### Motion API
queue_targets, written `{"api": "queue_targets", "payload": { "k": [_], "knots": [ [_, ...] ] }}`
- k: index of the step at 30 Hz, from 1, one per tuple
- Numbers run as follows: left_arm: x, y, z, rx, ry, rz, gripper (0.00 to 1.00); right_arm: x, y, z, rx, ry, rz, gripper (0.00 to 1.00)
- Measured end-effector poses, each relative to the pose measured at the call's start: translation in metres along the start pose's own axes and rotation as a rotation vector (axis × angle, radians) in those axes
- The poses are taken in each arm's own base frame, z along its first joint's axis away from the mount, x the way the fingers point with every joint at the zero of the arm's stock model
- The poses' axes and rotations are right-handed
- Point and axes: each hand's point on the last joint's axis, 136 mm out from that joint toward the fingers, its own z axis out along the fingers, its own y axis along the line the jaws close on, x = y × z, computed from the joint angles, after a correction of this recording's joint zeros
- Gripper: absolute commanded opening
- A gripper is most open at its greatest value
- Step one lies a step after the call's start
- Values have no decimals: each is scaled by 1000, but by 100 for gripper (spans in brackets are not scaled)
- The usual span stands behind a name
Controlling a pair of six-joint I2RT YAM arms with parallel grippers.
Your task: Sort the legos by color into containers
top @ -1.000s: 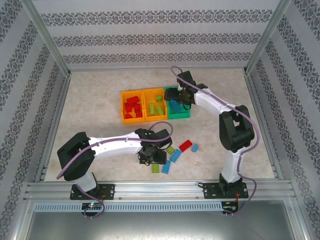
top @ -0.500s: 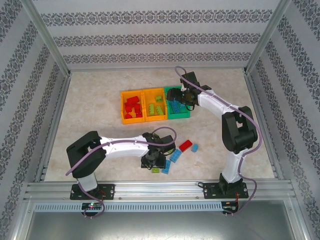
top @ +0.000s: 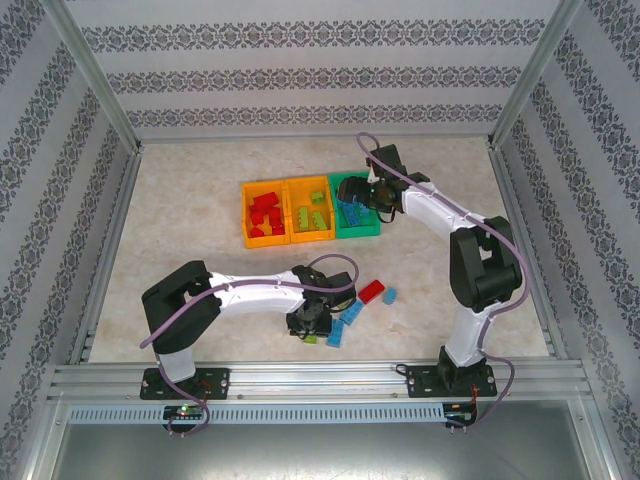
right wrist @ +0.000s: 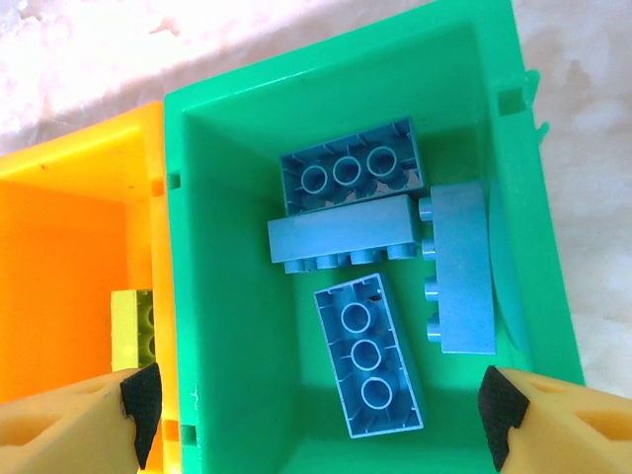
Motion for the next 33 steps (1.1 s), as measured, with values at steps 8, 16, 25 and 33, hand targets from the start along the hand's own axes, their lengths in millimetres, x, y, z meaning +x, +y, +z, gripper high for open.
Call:
{"api": "queue_targets", "payload": {
  "k": [8, 16, 25, 33],
  "knots": [
    [-10, 2, -12, -36, -50, 10, 32, 5, 0, -14, -5, -11, -15, 86],
    [-18, 8, -21, -70, -81, 31, 32, 30, -14, -37, 21, -6, -71, 88],
    [-39, 13, -64, 0, -163, 18, 32, 93, -55, -65, 100, 56, -67, 88],
    [-105, 31, -108, 68, -264, -45, 32, 137, -79, -90, 129, 75, -18, 84]
  ]
}}
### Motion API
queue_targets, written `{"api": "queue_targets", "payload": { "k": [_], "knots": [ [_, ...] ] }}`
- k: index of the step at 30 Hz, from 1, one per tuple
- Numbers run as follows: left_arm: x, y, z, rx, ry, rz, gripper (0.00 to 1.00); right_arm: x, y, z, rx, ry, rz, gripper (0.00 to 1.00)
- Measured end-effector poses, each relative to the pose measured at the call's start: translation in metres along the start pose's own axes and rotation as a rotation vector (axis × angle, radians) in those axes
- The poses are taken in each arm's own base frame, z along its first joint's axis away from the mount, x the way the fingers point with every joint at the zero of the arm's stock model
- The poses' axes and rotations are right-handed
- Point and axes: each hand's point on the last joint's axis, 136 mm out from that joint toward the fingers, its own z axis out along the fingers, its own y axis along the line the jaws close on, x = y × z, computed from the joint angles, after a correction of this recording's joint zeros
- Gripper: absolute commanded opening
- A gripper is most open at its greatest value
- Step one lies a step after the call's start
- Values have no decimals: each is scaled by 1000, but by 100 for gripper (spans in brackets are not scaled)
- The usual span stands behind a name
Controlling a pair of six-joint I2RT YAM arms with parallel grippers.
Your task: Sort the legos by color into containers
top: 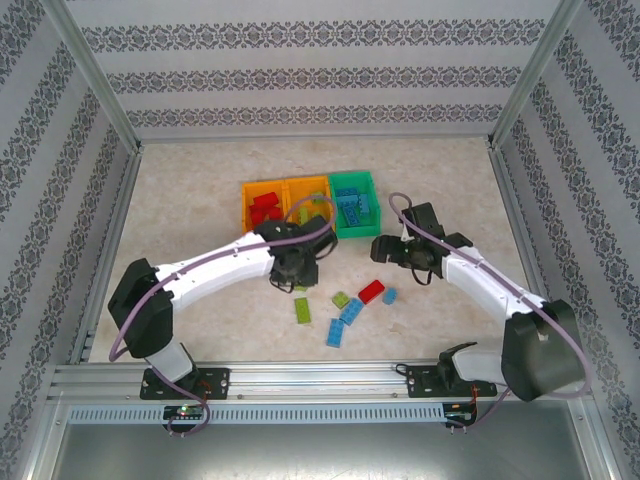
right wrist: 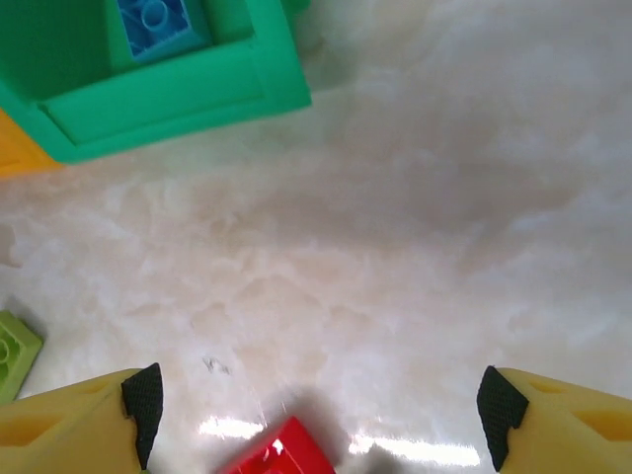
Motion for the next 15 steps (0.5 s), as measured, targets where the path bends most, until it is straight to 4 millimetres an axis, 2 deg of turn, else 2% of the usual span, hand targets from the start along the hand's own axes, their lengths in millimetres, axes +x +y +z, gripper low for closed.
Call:
{"api": "queue_targets", "payload": {
  "k": [3, 7, 12, 15],
  "knots": [
    [-44, 0, -10, 28, -57, -11, 32, 9, -4, -4, 1, 3, 17, 82],
    [-109, -1, -14, 56, -128, -17, 32, 28, -14, -3, 17, 35, 44, 79],
    [-187, -4, -1, 87, -183, -11, 32, 60, -24, 4, 48, 109, 73, 77],
    [-219, -5, 14, 98, -197, 4, 32, 72, -26, 6, 53, 138, 91, 76]
  ]
}}
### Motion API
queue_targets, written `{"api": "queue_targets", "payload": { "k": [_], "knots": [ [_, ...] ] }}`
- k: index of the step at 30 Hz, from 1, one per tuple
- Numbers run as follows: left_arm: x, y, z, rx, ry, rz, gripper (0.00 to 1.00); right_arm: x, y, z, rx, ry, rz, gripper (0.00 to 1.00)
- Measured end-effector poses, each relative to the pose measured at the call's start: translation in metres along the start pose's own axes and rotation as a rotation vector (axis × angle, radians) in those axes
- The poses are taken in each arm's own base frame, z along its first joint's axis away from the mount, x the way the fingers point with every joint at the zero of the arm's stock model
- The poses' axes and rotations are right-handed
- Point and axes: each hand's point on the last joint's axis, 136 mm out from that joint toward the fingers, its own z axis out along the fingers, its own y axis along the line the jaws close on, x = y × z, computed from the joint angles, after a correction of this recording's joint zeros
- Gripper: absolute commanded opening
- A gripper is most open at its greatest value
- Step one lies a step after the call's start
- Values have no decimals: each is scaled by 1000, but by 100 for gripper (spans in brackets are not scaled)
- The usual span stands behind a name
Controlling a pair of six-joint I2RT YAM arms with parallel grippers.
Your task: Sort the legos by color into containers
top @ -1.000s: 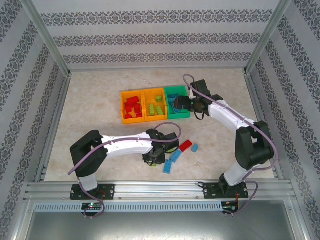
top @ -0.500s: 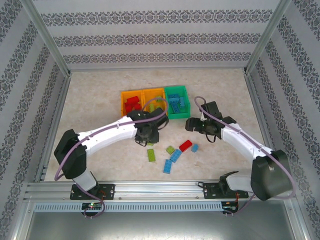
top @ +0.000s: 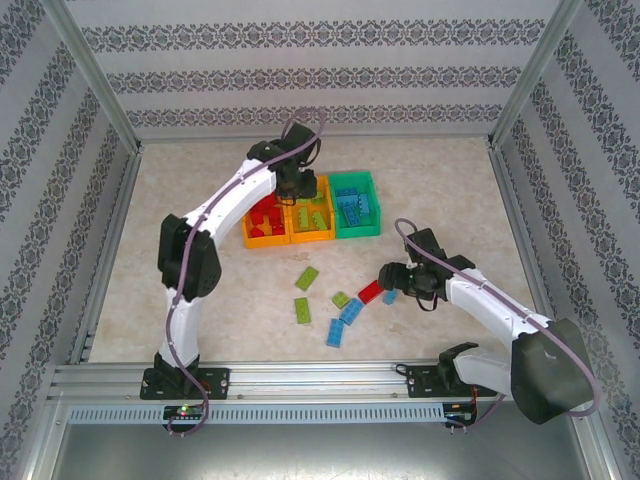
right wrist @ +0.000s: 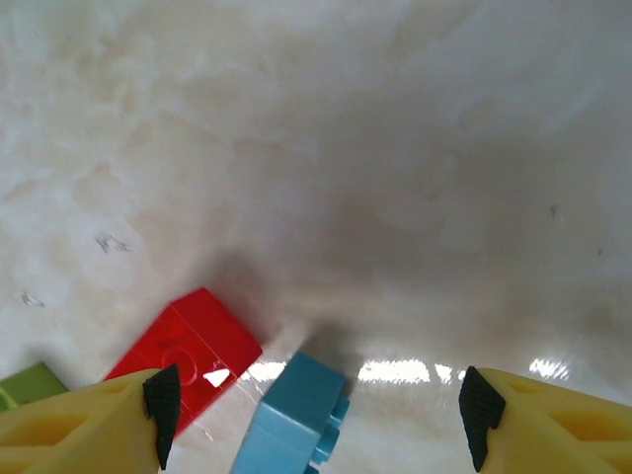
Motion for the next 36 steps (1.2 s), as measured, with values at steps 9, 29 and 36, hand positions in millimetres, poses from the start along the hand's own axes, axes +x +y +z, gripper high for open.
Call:
{"api": "queue_targets", "payload": {
  "k": [9, 29, 36],
  "knots": [
    [-14, 6, 50, 26, 65, 15, 37, 14, 1, 4, 8, 33, 49, 71],
    [11, 9, 58, 47, 142, 30, 59, 23, 2, 8, 39, 53, 77, 60],
    [14, 11, 34, 61, 116, 30, 60, 23, 0, 8, 54, 48, 77, 47]
  ]
}}
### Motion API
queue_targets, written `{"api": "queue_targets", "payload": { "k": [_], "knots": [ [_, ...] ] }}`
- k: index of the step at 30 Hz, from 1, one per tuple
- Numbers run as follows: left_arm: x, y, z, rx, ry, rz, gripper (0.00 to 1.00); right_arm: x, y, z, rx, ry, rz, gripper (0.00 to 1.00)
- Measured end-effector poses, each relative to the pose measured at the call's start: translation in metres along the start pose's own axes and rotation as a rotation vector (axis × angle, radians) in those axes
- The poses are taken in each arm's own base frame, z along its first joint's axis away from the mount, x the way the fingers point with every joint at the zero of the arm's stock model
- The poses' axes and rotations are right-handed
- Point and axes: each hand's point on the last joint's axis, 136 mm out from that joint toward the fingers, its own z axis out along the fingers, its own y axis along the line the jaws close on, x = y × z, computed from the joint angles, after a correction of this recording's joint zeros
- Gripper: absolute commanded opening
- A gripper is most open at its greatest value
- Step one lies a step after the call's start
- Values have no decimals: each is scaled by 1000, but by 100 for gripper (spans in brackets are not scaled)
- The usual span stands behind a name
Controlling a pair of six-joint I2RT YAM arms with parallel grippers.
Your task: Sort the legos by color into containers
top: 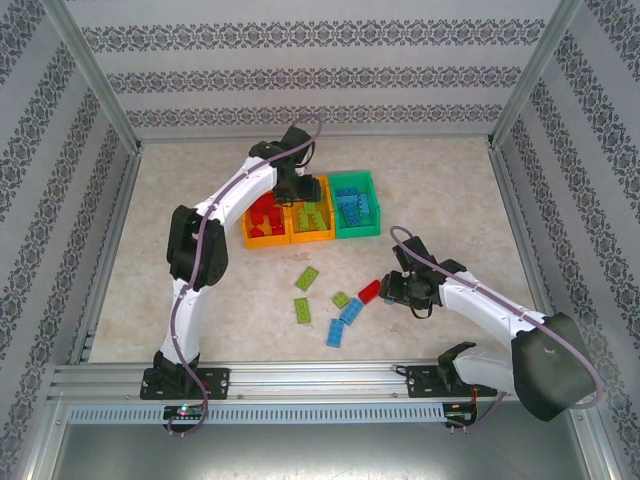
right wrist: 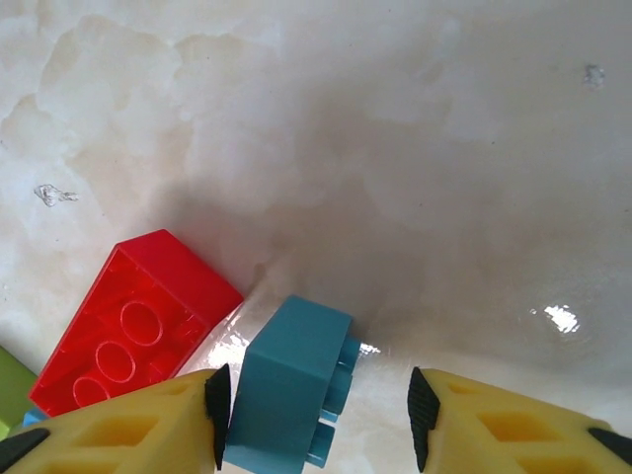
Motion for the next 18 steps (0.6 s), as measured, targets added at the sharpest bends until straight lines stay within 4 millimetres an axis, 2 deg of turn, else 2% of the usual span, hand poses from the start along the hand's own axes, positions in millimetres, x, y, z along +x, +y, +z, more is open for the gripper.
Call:
{"api": "queue_targets", "payload": {
  "k": [7, 14, 18],
  "knots": [
    [7, 2, -17, 14, -30, 2, 60, -1, -5, -1, 26, -8, 2, 33],
    [21, 9, -19, 10, -23, -2, 60, -6, -3, -11, 14, -47, 0, 30],
    [29, 13, -20, 4, -22, -3, 60, -19, 6, -23, 2, -79, -10, 29]
  ]
}}
